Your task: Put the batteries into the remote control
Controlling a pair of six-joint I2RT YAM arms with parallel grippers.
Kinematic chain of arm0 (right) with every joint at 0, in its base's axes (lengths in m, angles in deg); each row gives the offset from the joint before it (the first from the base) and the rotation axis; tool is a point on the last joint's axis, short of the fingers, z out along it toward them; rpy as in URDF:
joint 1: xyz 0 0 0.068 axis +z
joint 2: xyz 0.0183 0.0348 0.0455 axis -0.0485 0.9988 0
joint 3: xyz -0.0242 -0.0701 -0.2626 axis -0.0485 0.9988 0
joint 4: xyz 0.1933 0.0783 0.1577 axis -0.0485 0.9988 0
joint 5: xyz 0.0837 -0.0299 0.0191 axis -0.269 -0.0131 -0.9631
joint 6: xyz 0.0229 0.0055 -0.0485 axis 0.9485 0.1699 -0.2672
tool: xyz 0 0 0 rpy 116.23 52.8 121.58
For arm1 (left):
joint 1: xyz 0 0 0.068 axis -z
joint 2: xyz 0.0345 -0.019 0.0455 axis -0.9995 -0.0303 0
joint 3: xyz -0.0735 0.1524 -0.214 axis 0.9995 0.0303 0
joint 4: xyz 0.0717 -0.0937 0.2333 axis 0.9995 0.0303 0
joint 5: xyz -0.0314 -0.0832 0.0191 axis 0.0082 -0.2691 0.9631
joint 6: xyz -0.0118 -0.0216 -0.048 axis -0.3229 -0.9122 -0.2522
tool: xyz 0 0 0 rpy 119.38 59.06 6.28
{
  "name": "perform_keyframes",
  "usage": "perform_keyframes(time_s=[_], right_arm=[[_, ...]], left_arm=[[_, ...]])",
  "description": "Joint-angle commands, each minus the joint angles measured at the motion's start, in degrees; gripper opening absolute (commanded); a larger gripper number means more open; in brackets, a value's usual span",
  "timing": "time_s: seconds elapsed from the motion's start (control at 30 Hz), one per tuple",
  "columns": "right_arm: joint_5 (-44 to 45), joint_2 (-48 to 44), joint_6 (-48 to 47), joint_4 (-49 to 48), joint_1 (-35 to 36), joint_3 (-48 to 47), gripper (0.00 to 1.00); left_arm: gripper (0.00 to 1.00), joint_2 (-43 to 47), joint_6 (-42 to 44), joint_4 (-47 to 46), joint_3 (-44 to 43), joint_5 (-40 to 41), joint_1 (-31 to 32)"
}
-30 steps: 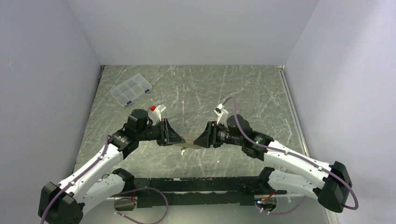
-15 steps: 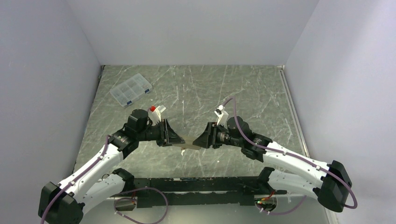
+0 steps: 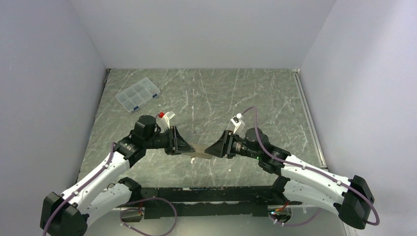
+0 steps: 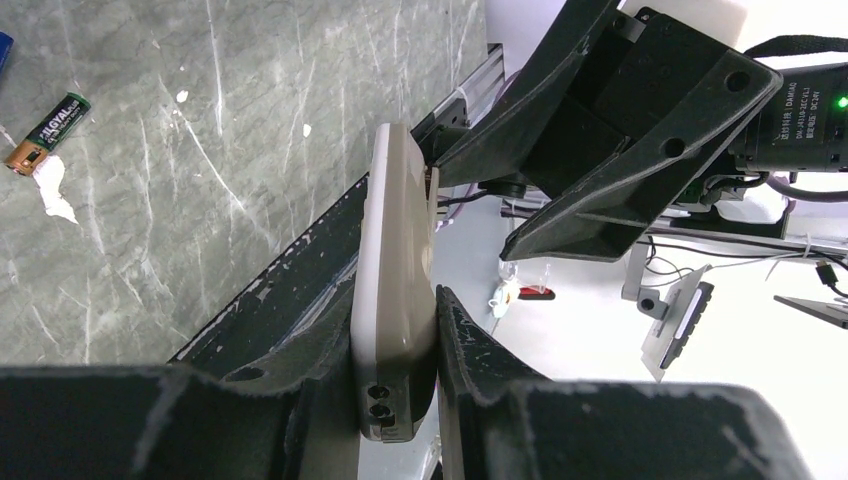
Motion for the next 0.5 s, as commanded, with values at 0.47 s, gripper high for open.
perform_keyframes(time_s=[0.47], right_arm=[[1.53, -2.05, 0.90, -1.03, 0.57, -2.12, 0.53]], left_arm=[[0.00, 0.50, 1.19, -0.85, -1.44, 1.82, 0.17]])
